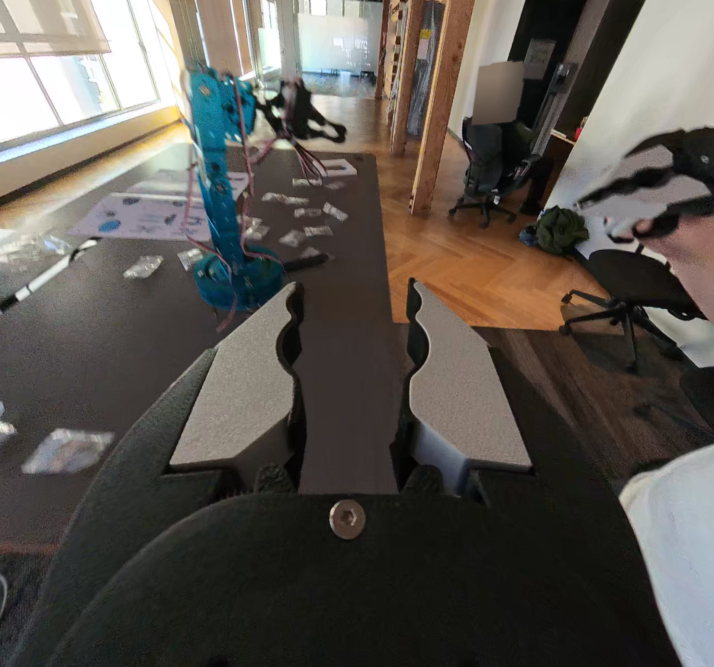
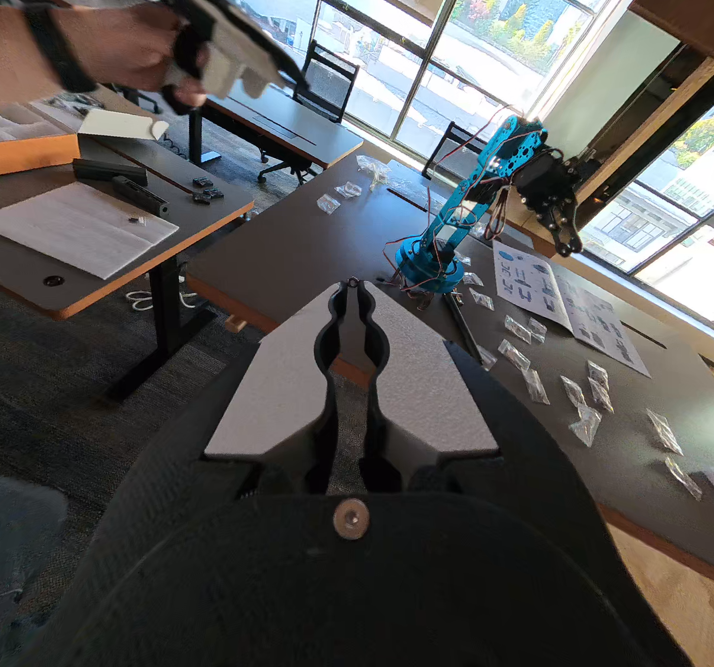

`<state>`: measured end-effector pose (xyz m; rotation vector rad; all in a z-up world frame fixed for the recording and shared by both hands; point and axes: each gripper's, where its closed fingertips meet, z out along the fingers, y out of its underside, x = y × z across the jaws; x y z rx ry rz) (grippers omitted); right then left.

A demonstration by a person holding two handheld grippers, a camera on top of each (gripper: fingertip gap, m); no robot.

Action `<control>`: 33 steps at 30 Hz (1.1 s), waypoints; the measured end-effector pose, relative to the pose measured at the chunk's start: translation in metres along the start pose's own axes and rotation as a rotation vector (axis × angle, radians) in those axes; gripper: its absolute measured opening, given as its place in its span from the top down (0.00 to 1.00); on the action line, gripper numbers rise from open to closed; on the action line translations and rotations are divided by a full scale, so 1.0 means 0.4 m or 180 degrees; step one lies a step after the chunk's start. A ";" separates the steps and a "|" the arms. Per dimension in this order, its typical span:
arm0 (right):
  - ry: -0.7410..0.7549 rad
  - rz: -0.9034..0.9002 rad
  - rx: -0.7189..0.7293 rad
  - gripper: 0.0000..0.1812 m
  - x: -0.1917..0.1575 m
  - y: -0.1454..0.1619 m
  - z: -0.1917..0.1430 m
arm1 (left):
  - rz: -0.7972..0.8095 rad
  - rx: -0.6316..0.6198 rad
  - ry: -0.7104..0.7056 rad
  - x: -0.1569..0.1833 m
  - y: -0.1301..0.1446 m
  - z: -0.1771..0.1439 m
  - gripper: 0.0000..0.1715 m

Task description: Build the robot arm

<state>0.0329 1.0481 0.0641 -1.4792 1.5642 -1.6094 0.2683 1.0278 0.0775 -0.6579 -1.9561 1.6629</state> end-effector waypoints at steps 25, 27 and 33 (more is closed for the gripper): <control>0.0689 0.0219 -0.0316 0.98 0.209 0.033 0.323 | -0.0220 0.0153 0.2220 -0.333 -0.112 0.591 0.58; 0.0651 0.0216 -0.0292 0.98 0.228 0.046 0.331 | -0.0245 0.0230 0.2064 -0.334 -0.113 0.584 0.58; 0.0301 0.0080 -0.0070 0.98 0.302 0.050 0.343 | -0.0334 0.0259 0.1214 -0.331 -0.108 0.558 0.58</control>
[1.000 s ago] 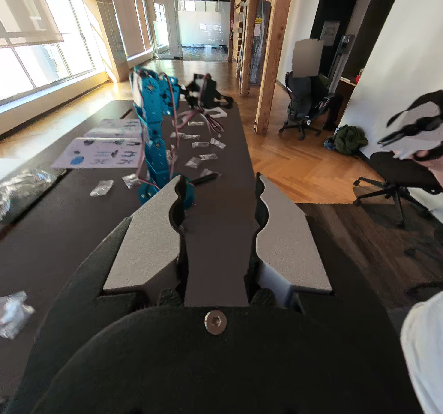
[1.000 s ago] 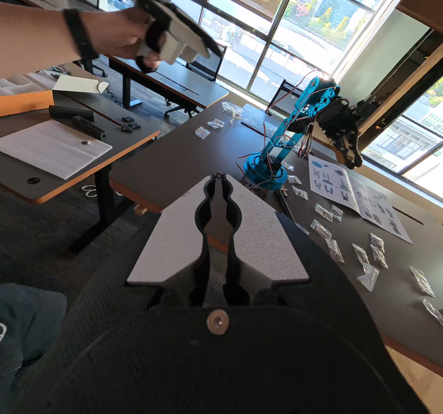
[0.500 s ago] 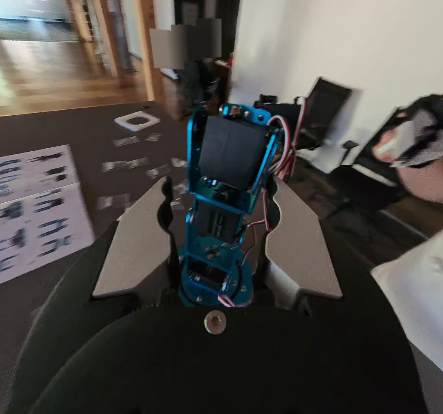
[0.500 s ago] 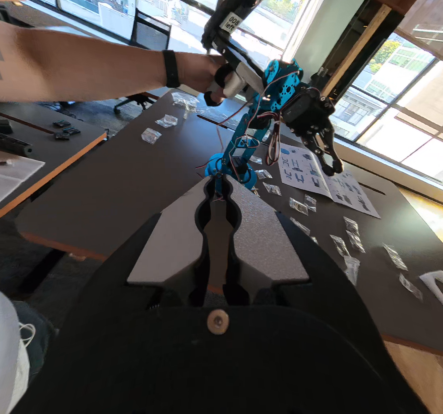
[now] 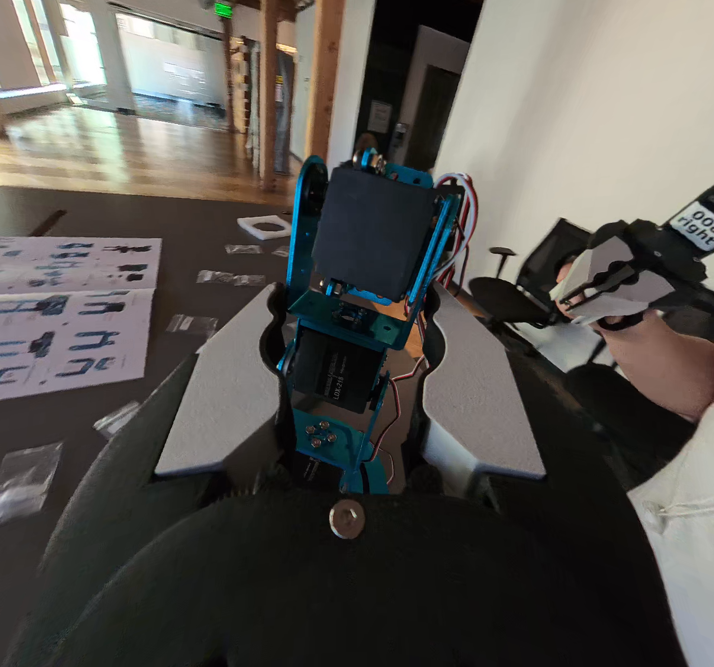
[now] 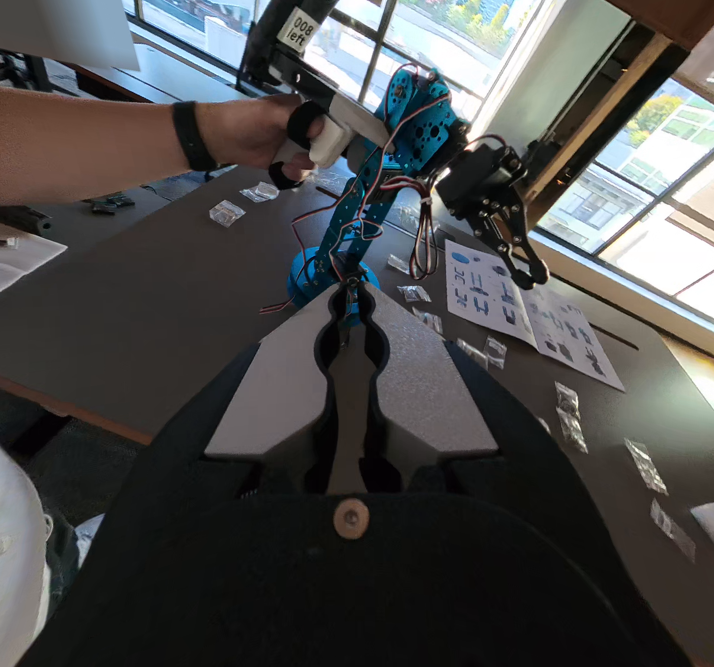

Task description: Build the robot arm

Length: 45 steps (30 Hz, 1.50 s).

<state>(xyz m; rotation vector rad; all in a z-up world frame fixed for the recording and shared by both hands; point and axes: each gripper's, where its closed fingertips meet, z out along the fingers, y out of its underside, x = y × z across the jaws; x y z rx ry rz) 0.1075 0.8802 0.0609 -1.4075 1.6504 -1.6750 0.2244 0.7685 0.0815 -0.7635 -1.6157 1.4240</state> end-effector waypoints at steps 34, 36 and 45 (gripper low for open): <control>-0.1779 -0.4174 0.0727 0.98 0.198 -0.237 0.285 | 0.0018 0.0212 -0.1666 0.170 -0.091 -0.195 0.60; -0.2126 -0.4464 0.0774 0.98 0.194 -0.218 0.297 | -0.0014 0.0262 -0.1881 0.165 -0.097 -0.188 0.60; -0.3309 -0.5417 0.1524 0.98 0.177 -0.177 0.307 | 0.0308 0.0724 -0.3775 0.232 -0.053 -0.142 0.60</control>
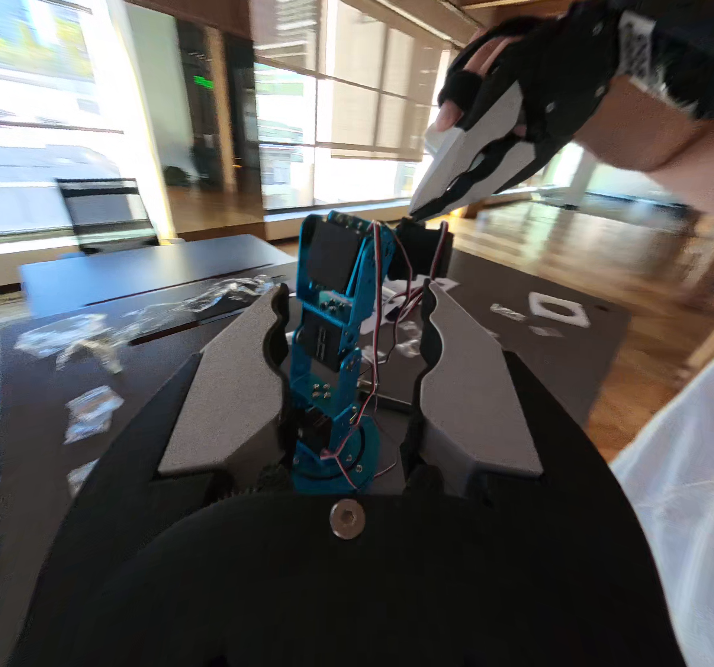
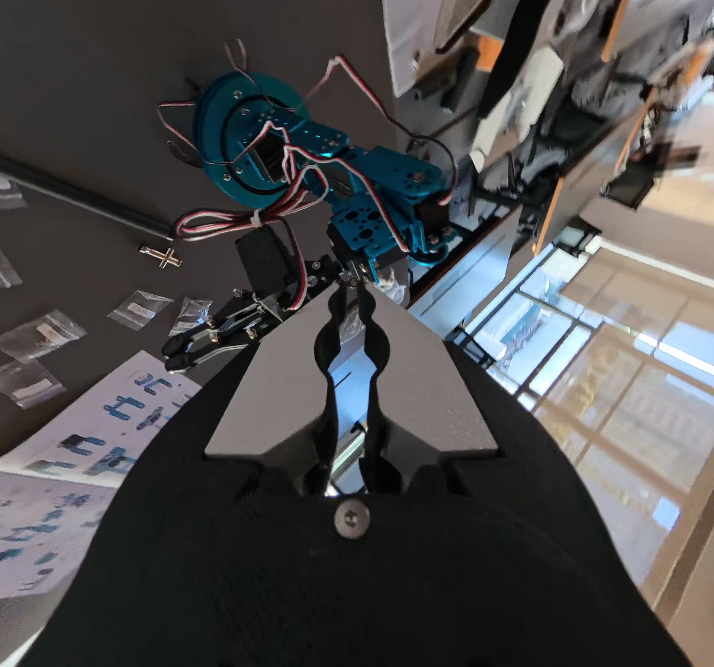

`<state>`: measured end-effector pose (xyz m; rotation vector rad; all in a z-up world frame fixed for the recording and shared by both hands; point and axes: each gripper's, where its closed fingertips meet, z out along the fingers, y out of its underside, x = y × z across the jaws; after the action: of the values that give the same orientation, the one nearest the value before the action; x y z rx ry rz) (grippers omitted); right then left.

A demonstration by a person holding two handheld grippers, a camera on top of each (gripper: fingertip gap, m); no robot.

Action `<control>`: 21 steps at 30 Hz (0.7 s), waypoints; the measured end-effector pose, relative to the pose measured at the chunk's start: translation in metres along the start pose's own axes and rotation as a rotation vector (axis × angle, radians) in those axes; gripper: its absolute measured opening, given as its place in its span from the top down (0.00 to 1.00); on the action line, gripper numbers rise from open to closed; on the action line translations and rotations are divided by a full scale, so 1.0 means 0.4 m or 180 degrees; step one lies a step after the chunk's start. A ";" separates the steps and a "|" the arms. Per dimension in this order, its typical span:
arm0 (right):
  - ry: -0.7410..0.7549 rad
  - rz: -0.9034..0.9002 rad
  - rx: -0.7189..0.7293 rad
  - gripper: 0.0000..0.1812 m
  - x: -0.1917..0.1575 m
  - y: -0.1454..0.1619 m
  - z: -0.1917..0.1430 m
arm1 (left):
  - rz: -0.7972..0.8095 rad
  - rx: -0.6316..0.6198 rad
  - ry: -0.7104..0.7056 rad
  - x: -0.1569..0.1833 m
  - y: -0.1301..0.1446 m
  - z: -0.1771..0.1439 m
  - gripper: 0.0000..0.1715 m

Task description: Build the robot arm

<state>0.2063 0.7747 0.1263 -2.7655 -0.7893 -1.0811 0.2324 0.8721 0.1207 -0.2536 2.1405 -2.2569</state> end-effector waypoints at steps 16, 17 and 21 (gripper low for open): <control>-0.0535 -0.1354 0.0247 0.98 -0.034 0.005 0.027 | 0.0665 0.0136 -0.1634 0.029 0.005 0.069 0.52; -0.0566 -0.1390 0.0252 0.98 -0.036 0.005 0.028 | 0.0803 0.0137 -0.1720 0.026 -0.009 0.083 0.48; -0.0632 -0.1538 0.0281 0.98 -0.037 0.005 0.030 | 0.1095 0.0109 -0.1952 0.009 -0.029 0.138 0.35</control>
<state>0.2056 0.7693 0.1080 -2.7018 -1.5484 -0.7983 0.2371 0.8175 0.1352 -0.4628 1.6727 -1.7296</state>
